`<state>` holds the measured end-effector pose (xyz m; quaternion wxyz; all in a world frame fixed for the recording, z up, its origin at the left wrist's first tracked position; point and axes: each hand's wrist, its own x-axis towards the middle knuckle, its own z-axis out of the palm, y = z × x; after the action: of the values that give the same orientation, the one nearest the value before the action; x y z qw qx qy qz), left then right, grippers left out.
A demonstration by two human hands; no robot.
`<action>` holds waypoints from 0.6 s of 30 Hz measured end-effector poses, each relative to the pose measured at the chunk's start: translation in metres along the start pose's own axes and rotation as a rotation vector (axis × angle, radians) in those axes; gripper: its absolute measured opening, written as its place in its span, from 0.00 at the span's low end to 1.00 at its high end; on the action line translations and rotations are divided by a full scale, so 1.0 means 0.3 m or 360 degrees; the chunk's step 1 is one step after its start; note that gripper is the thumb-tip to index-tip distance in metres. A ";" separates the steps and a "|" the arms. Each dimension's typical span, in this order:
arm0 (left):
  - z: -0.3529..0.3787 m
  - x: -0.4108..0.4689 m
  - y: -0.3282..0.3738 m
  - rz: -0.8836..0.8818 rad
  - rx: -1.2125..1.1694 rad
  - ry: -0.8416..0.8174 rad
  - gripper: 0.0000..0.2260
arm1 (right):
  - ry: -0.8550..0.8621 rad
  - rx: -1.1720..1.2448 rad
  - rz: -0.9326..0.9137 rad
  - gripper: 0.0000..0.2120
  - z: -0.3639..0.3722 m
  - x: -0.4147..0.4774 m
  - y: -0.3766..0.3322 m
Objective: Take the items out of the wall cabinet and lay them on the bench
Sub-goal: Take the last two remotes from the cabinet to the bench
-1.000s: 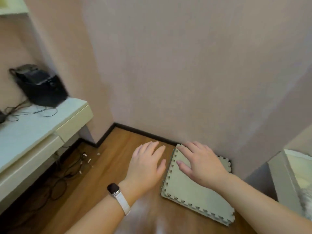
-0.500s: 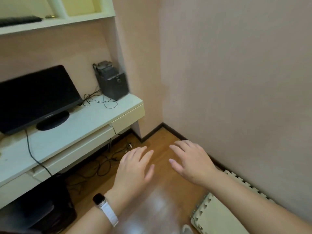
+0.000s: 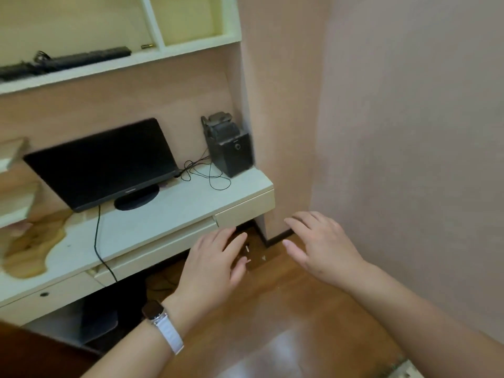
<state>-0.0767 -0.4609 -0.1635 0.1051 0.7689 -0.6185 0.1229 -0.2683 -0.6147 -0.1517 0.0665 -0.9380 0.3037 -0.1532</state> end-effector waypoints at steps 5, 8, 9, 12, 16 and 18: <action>0.002 0.125 -0.157 -0.0104 0.0003 0.0113 0.19 | -0.0019 -0.0099 -0.0145 0.24 0.017 0.249 -0.012; 0.043 0.189 -0.260 -0.0137 -0.0004 0.0164 0.20 | 0.0000 -0.0111 -0.0206 0.24 0.075 0.382 -0.040; 0.061 0.217 -0.301 -0.0133 -0.0013 0.0185 0.20 | 0.0005 -0.0126 -0.0213 0.24 0.094 0.428 -0.051; 0.111 0.318 -0.445 -0.0157 -0.0080 0.0243 0.19 | 0.0011 -0.0169 -0.0231 0.25 0.145 0.588 -0.093; 0.137 0.460 -0.641 -0.0153 -0.0121 0.0274 0.19 | 0.0016 -0.0249 -0.0223 0.24 0.156 0.819 -0.155; 0.129 0.552 -0.746 -0.0100 -0.0120 0.0340 0.20 | 0.0043 -0.0304 -0.0202 0.25 0.133 0.941 -0.178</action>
<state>0.1781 -0.5786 -0.1494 0.2031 0.7660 -0.5835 0.1776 -0.0090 -0.7371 -0.1080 -0.0373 -0.9553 0.2577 -0.1400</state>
